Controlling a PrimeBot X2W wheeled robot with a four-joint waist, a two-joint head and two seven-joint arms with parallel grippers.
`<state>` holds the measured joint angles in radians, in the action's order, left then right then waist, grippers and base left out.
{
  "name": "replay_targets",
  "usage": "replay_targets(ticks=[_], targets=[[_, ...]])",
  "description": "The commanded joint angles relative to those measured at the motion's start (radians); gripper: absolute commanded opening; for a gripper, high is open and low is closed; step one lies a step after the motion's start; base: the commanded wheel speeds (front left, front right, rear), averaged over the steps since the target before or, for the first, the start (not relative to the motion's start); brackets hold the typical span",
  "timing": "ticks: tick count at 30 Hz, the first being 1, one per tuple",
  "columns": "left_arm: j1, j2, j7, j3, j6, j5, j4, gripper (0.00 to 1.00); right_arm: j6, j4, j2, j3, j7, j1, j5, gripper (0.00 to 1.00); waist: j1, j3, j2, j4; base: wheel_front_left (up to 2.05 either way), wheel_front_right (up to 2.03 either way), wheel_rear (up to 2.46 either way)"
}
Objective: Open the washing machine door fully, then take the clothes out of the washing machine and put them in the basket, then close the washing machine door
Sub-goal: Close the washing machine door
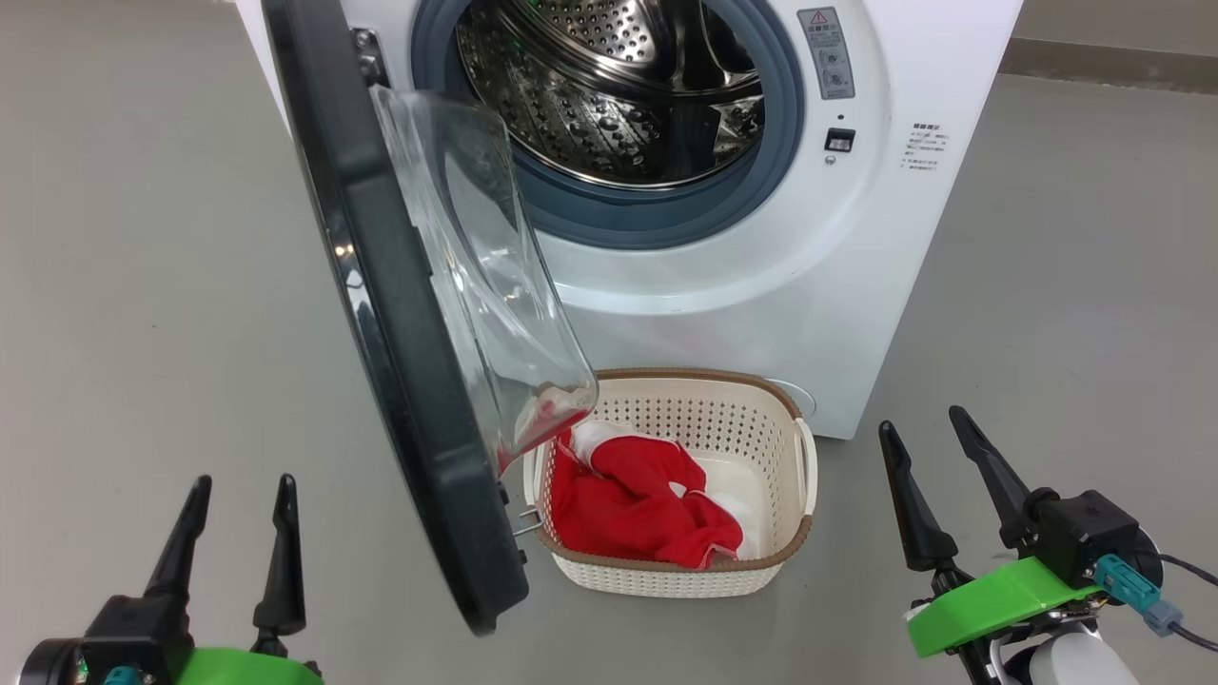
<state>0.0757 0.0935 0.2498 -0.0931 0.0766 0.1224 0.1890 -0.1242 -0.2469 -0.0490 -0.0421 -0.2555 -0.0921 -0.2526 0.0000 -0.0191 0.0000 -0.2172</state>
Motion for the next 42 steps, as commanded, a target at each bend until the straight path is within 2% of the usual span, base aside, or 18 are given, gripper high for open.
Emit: replay_targets(ticks=[1,30,35,36,37,38,42], targets=[[0.008,0.011,0.012,-0.04,0.009,-0.012,-0.021,1.0,-0.007,0.023,-0.001,-0.023,-0.006,-0.024,-0.008,1.0,0.0,0.0,0.0,-0.001,0.0,0.0,0.0],[0.0,-0.019,0.012,-0.063,0.02,-0.05,-0.033,1.0,-0.007,0.02,-0.001,-0.022,-0.006,-0.027,-0.005,1.0,0.0,0.003,0.0,-0.003,0.0,0.0,0.0],[-0.002,-0.026,0.012,-0.063,0.022,-0.028,-0.021,1.0,-0.007,0.019,-0.001,-0.023,-0.006,-0.025,-0.007,1.0,0.0,0.008,0.0,-0.004,0.0,0.0,0.0],[0.002,-0.029,0.012,-0.062,0.026,-0.005,-0.019,0.93,-0.007,0.019,-0.001,-0.023,-0.006,-0.024,-0.007,1.0,0.0,0.009,0.0,-0.004,0.0,0.0,0.0],[0.006,-0.032,0.012,-0.065,0.031,0.03,-0.016,0.38,-0.007,0.019,-0.001,-0.023,-0.006,-0.024,-0.007,1.0,0.0,0.009,0.0,-0.005,0.0,0.0,0.0],[0.01,-0.035,0.012,-0.07,0.035,0.069,-0.009,0.0,-0.007,0.019,-0.001,-0.024,-0.006,-0.024,-0.007,1.0,0.0,0.009,0.0,-0.005,0.0,0.0,0.0],[0.04,-0.04,0.012,-0.081,0.046,0.232,0.02,0.0,-0.007,0.02,-0.001,-0.024,-0.006,-0.025,-0.006,1.0,0.0,0.006,0.0,-0.004,0.0,0.0,0.0]])
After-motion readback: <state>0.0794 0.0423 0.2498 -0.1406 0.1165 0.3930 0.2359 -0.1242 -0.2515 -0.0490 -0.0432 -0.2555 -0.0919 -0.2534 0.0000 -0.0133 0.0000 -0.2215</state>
